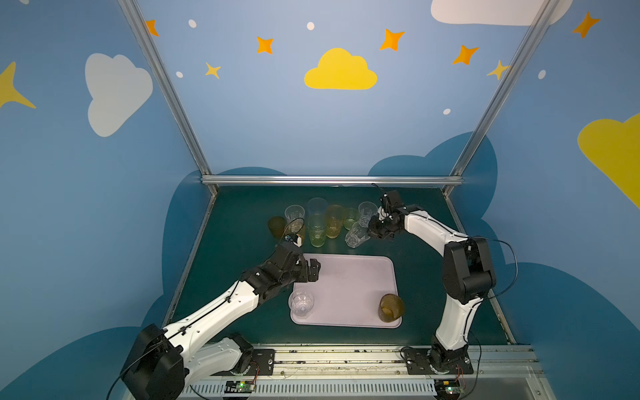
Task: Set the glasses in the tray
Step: 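Grasp the clear faceted glass with the right gripper and lift it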
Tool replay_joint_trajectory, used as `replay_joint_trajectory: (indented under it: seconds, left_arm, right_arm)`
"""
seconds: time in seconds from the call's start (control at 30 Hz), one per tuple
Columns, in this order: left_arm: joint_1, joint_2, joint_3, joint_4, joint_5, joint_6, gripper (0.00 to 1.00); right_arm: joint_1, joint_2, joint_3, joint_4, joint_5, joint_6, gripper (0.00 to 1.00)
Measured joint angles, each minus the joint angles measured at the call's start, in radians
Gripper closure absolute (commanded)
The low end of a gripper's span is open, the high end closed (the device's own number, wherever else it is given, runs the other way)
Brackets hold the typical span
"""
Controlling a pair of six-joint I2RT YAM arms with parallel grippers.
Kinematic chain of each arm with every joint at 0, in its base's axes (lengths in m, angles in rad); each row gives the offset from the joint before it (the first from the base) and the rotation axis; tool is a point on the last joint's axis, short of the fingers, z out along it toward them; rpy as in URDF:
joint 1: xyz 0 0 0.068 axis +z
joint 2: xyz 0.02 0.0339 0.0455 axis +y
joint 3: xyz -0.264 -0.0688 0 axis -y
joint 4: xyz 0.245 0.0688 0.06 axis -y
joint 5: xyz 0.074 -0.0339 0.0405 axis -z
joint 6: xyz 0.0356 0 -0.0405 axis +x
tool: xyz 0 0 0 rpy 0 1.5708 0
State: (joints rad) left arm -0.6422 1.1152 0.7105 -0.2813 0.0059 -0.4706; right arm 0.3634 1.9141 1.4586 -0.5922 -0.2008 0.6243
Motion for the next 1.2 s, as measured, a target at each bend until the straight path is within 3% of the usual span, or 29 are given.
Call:
replay_joint_trajectory:
  seconds: [0.33,1.2]
  left_arm:
    - [0.0,0.0,0.005,-0.006,-0.001,0.003,0.0]
    - [0.001,-0.039,0.005,-0.003,0.025,-0.005,0.0]
  right_arm:
    - [0.004,-0.035,-0.031,-0.013,0.013,-0.005,1.0]
    - [0.044,-0.462,-0.266,-0.077,0.035,-0.049,1.0]
